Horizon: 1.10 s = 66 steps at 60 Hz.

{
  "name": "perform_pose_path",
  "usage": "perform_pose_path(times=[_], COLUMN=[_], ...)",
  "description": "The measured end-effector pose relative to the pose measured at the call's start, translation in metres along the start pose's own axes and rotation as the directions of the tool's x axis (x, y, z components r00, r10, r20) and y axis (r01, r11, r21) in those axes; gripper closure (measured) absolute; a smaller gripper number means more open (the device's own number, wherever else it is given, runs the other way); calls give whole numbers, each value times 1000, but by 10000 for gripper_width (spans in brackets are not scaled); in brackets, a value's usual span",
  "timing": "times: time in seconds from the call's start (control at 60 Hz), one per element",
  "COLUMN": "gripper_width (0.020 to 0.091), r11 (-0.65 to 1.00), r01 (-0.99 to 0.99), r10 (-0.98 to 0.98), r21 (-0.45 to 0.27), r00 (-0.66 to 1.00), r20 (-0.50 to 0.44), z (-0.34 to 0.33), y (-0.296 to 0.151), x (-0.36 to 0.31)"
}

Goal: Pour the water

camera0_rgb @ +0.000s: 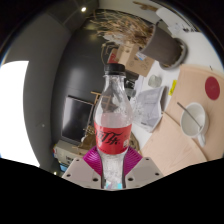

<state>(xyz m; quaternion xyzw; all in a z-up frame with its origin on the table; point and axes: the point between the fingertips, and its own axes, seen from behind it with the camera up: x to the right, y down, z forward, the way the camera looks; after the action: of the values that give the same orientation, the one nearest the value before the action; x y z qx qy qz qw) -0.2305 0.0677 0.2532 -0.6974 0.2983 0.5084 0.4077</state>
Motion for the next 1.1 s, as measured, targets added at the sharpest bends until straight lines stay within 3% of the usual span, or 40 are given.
perform_pose_path(times=[0.117, 0.233, 0.317, 0.4, 0.517, 0.65, 1.05, 1.1], gripper_width=[876, 876, 875, 877, 876, 877, 870, 861], r11=[928, 767, 608, 460, 357, 375, 476, 454], r01=[363, 626, 782, 884, 934, 920, 861, 878], r10=[-361, -610, -735, -801, -833, -833, -802, -805], r21=[84, 144, 137, 80, -31, -116, -180, -150], r00=[932, 780, 620, 453, 303, 279, 341, 332], r20=[-31, -142, -276, -391, -463, -477, -490, -492], z=[-27, -52, -70, -84, -90, -90, -84, -84], y=[-54, -112, -158, -195, -220, -228, -207, -208], x=[-26, -26, -10, 31, 92, 164, 272, 269])
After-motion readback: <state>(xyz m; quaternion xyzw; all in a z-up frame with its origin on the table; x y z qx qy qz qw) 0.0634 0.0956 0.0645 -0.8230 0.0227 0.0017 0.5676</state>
